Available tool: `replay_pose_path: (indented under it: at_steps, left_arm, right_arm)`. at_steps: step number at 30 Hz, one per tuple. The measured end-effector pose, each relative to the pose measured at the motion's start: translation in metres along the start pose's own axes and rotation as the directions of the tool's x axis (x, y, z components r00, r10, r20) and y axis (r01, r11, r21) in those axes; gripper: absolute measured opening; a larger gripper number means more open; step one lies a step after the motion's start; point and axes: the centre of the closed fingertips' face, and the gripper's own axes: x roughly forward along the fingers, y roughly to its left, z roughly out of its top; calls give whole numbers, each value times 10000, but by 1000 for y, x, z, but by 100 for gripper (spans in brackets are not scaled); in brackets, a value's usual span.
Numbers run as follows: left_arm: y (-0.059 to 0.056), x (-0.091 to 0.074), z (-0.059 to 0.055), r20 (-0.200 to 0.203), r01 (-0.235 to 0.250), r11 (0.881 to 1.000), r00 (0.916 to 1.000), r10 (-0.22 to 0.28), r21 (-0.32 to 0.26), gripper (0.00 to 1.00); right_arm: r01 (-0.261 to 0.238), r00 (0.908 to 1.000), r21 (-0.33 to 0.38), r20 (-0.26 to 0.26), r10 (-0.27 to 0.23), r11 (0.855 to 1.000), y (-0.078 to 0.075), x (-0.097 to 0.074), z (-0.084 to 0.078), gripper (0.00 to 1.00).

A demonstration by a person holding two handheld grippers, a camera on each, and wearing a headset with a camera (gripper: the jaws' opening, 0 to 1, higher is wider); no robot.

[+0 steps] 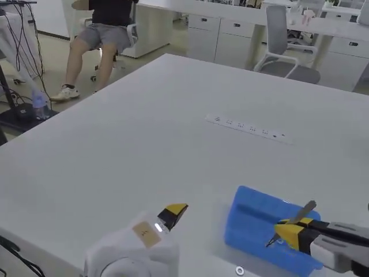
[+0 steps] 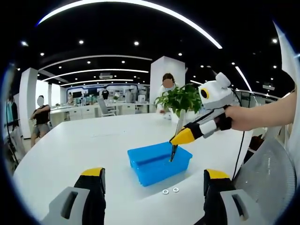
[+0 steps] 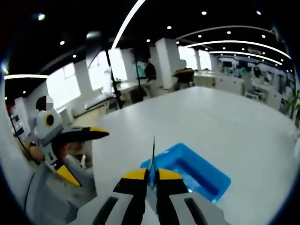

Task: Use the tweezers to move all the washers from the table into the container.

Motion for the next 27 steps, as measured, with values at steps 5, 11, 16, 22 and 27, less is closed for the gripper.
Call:
replay_pose_path:
  at_steps: [5,11,16,22,27]
  left_arm:
    - [0,0,0,-10,17,10000,10000,-17,3,88]
    - [0,0,1,2,3,10000,10000,-3,-3,88]
    - [-1,0,0,-47,34,10000,10000,-34,-12,88]
    - [-1,0,-1,-68,47,10000,10000,-47,-9,88]
    - [0,0,-1,-72,53,10000,10000,-53,-20,87]
  right_arm:
    - [261,9997,-8,-10,-261,9997,-17,3,9,3]
    - [481,9988,391,-96,-477,9981,-30,8,11,3]
    - [599,9981,986,-224,-580,9933,-43,16,5,3]
    - [689,9971,1804,-429,-621,9812,-55,25,-5,3]
    - [698,9968,2190,-544,-592,9732,-71,34,-17,3]
